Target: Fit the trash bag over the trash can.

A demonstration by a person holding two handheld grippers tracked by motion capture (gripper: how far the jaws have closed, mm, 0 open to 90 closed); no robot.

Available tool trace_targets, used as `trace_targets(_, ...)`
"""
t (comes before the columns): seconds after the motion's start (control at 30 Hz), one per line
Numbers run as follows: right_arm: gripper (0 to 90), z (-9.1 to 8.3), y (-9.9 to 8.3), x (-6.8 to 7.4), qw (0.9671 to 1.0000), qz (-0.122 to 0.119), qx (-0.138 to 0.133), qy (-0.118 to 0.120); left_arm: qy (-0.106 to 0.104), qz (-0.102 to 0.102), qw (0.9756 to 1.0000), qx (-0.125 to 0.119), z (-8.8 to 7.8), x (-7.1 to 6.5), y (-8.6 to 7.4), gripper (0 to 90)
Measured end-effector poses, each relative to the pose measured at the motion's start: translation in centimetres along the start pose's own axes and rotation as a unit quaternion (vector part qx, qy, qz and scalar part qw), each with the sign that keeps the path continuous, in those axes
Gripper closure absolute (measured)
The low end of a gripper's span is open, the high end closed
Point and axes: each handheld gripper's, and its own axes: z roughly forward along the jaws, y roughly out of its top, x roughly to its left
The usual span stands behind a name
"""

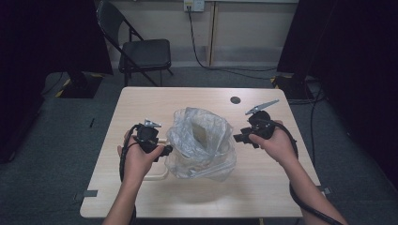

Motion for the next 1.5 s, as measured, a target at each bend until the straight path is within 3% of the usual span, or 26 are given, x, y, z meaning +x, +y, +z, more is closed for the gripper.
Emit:
trace_targets(0.03, 53.0, -0.9, 0.2, 0.4, 0.9998, -0.017, -0.003, 0.003, 0.000, 0.000, 1.0000, 0.000, 0.0, 0.0, 0.0, 30.7)
trace_targets(0.07, 53.0, -0.9, 0.2, 0.4, 0.9998, -0.017, -0.003, 0.003, -0.004, -0.003, 1.0000, -0.004, -0.3, 0.0, 0.0, 30.7)
trace_targets(0.1, 47.2, -1.7, 0.3, 1.1, 0.9991, -0.043, -0.004, 0.001, -0.006, -0.005, 1.0000, -0.004, -0.7, -0.1, 0.1, 29.5)
trace_targets(0.13, 46.3, -1.8, 0.4, 1.4, 0.9986, -0.051, -0.008, -0.004, -0.007, -0.003, 0.9999, -0.007, -1.0, -0.2, 0.3, 29.5)
trace_targets(0.23, 43.2, -1.5, 0.6, 2.6, 0.9982, -0.056, -0.014, 0.013, -0.008, -0.005, 0.9998, -0.019, -1.5, -0.4, 0.6, 27.7)
trace_targets(0.3, 43.2, -0.9, 0.9, 3.2, 0.9976, -0.068, -0.007, 0.003, -0.010, -0.001, 0.9997, -0.021, -1.8, -0.4, 0.9, 27.4)
trace_targets(0.43, 40.6, -0.2, 1.7, 3.3, 0.9981, -0.060, -0.015, -0.007, -0.006, 0.015, 0.9997, -0.021, -1.9, -0.3, 1.4, 26.8)
trace_targets(0.6, 37.6, -0.2, 2.6, 2.4, 0.9987, -0.034, -0.036, -0.015, -0.017, 0.001, 0.9994, -0.031, -1.5, 0.0, 2.6, 28.8)
trace_targets(0.67, 38.4, -0.4, 2.9, 2.2, 0.9981, -0.035, -0.044, -0.026, -0.011, 0.003, 0.9992, -0.039, -1.5, 0.2, 3.2, 31.9)
trace_targets(0.73, 44.2, -0.7, 3.2, 2.0, 0.9978, -0.030, -0.054, -0.026, -0.013, -0.004, 0.9988, -0.048, -1.5, 0.2, 3.6, 35.4)
trace_targets(0.8, 51.6, -0.8, 3.5, 1.8, 0.9976, -0.020, -0.064, -0.017, -0.028, -0.015, 0.9986, -0.042, -1.3, 0.2, 3.9, 45.3)
trace_targets(0.87, 56.7, -0.7, 3.8, 1.7, 0.9978, -0.017, -0.062, -0.017, -0.025, -0.015, 0.9987, -0.043, -1.2, 0.2, 4.0, 43.8)
trace_targets(0.9, 60.0, -0.6, 3.9, 1.6, 0.9974, -0.017, -0.067, -0.021, -0.024, -0.013, 0.9985, -0.047, -1.1, 0.3, 4.4, 48.3)
trace_targets(1.13, 73.7, 0.7, 4.4, 0.8, 0.9976, -0.007, -0.065, -0.023, -0.026, -0.017, 0.9978, -0.058, -0.2, 1.0, 4.9, 53.2)
trace_targets(1.2, 80.0, 1.5, 4.6, 0.3, 0.9981, 0.003, -0.059, -0.015, -0.027, -0.016, 0.9982, -0.051, 0.3, 1.2, 4.9, 63.0)
trace_targets(1.3, 86.6, 2.7, 5.0, -0.3, 0.9980, 0.020, -0.059, -0.007, -0.035, -0.033, 0.9981, -0.039, 1.6, 1.8, 4.7, 66.3)
trace_targets(1.37, 89.2, 3.5, 5.3, -0.7, 0.9985, 0.024, -0.049, -0.002, -0.034, -0.032, 0.9983, -0.036, 2.0, 2.0, 4.7, 67.4)
trace_targets(1.43, 90.0, 3.9, 5.4, -0.9, 0.9985, 0.026, -0.048, -0.002, -0.043, -0.038, 0.9978, -0.035, 2.6, 2.2, 4.6, 68.5)
trace_targets(1.5, 90.0, 4.9, 5.9, -1.4, 0.9987, 0.033, -0.038, 0.007, -0.050, -0.032, 0.9980, -0.022, 3.2, 2.4, 4.6, 70.9)
